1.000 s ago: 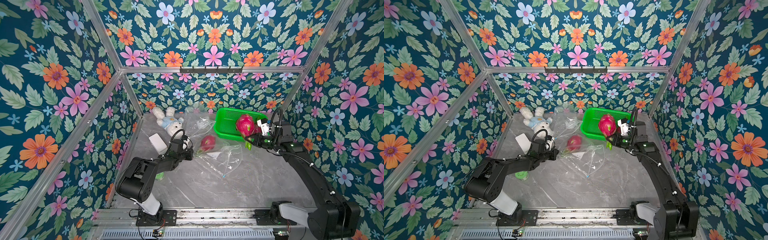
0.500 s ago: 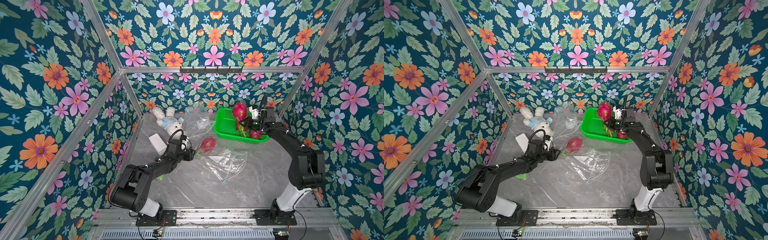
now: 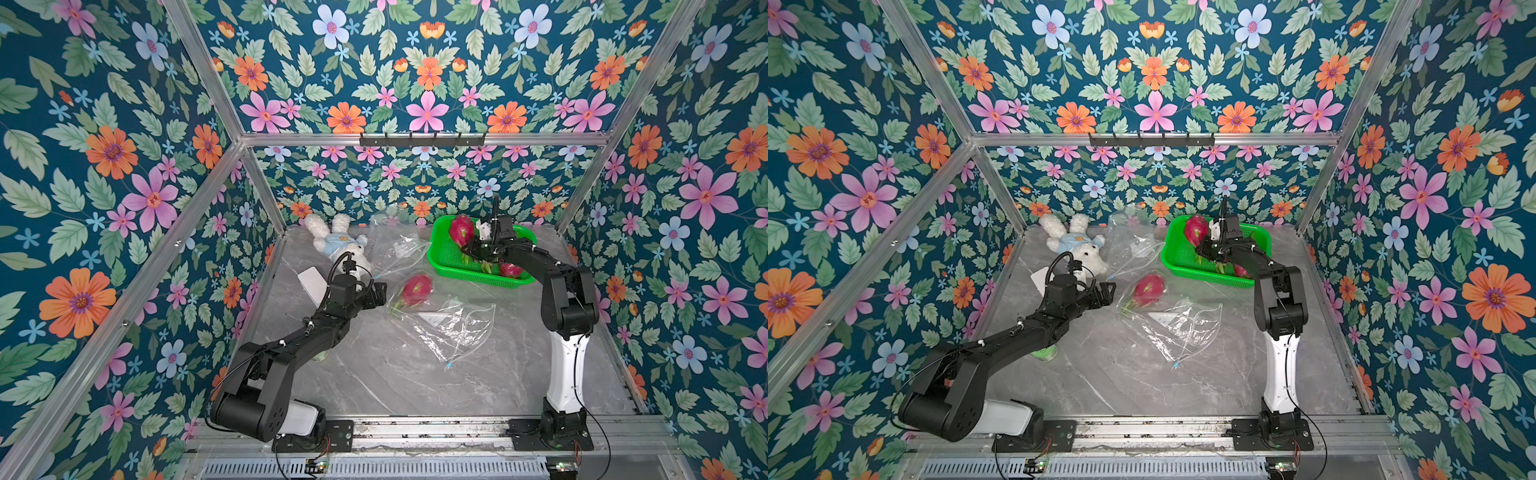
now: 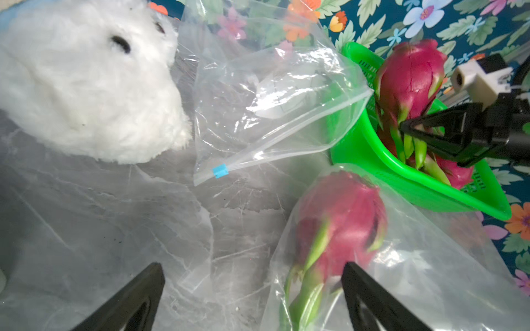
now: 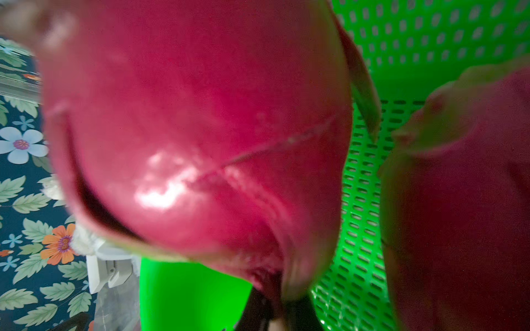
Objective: Open the zip-top bag and take out the dragon fruit
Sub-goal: Place the dragon fruit in the basket.
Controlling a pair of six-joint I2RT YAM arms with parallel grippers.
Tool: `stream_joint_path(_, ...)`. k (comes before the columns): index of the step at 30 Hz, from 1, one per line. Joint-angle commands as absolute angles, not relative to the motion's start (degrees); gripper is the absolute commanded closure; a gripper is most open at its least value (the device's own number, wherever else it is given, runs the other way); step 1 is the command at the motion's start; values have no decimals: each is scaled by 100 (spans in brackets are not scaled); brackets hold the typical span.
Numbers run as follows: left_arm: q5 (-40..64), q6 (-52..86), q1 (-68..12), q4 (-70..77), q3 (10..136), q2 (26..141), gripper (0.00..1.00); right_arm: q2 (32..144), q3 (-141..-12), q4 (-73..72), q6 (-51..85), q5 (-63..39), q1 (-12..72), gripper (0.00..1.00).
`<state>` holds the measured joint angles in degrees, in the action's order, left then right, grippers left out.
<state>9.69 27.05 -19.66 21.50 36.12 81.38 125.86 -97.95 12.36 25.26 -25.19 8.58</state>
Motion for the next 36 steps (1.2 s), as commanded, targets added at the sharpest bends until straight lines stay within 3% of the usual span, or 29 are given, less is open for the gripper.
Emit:
stream_joint_path(1, 1387, 2719, -1931, 2375, 3735, 8152, 16, 12719, -9878, 1508, 2665, -2110, 857, 100)
stream_joint_path(3, 999, 2816, -1934, 1812, 3974, 8144, 23, 12753, -9866, 1663, 2647, -1745, 854, 100)
stream_joint_path(11, 766, 2453, -1936, 1354, 4093, 7987, 19, 12803, -9804, 1898, 2599, -990, 853, 97)
stream_joint_path(16, 921, 2370, -1981, 1304, 4052, 7988, 13, 12838, -10053, 2179, 2544, -1284, 854, 69)
stream_joint_path(20, 747, 2137, -2156, 1120, 4102, 7986, 1, 12457, -9933, 2080, 2558, -1393, 854, 57)
stream_joint_path(22, 589, 1995, -2294, 1018, 4136, 7977, 1, 12203, -9881, 2100, 2581, -1491, 853, 51)
stream_joint_path(29, -415, 1334, -3220, 818, 4274, 7841, 1, 11198, -9328, 2078, 2605, -1487, 859, 50)
stream_joint_path(34, -971, 1032, -3979, 833, 4334, 7697, 1, 9996, -7965, 1320, 2590, -1370, 862, 49)
stream_joint_path(36, -1080, 1007, -4243, 891, 4346, 7690, 1, 9563, -7504, 1189, 2447, -1352, 865, 44)
